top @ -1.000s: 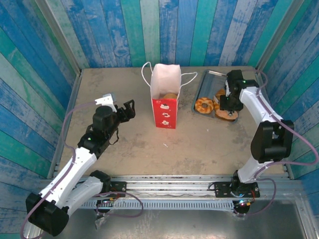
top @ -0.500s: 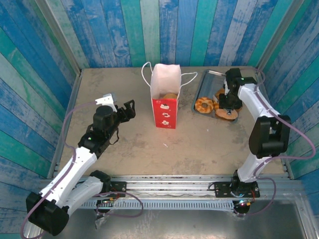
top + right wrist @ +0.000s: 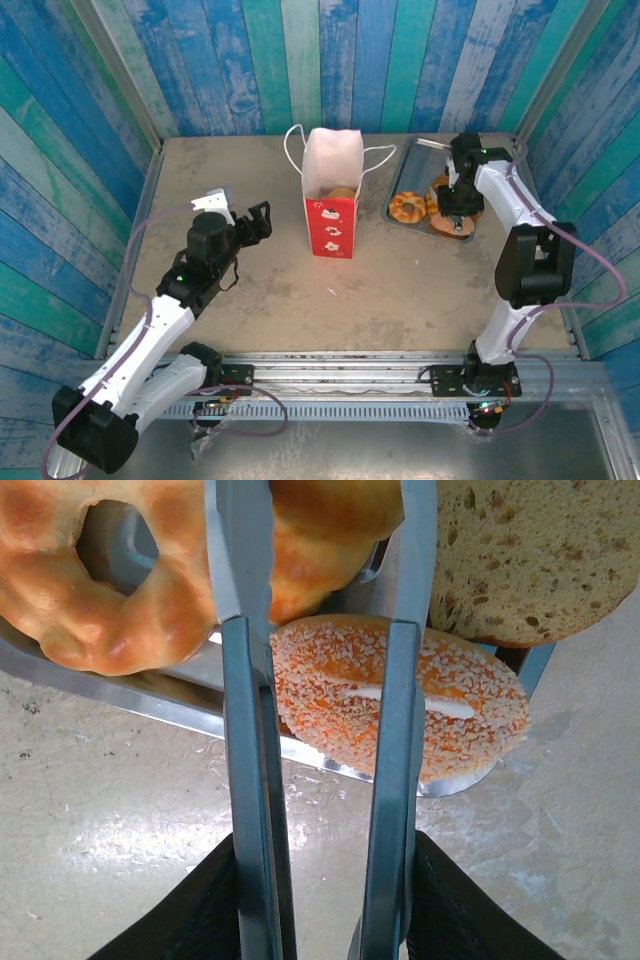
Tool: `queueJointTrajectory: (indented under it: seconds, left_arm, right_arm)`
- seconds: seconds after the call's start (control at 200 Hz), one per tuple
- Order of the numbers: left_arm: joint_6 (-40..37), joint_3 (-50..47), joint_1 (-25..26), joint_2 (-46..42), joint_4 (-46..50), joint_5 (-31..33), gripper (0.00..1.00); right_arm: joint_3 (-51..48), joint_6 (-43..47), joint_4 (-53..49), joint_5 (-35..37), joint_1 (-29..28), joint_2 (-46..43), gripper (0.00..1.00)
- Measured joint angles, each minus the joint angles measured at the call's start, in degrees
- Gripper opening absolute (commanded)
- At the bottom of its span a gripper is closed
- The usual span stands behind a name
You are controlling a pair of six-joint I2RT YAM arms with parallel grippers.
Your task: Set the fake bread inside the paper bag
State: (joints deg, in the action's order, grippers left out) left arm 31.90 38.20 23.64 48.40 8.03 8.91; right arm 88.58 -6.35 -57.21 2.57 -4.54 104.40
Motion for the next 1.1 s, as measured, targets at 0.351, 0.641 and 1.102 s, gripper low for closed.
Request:
queueJointTrajectory:
  seconds: [0.351, 0.641, 1.102]
  left_arm:
    - [0.02, 0.63, 0.0, -0.57, 0.79, -0.02, 0.94]
    - [0.09, 1.4, 0.0, -1.33, 0.15, -2.62, 0.94]
    - [3.15, 2.56, 0.0, 1.36, -5.4, -11.45, 0.95]
  right_arm:
    - [0.37, 0.22, 0.81, -0.44, -0.39, -3.45, 0.36]
    - [0.7, 0.17, 3.52, -0.94, -0.44, -5.4, 0.36]
    - [1.88, -0.68, 5.01, 0.26, -0.76, -14.27, 0.36]
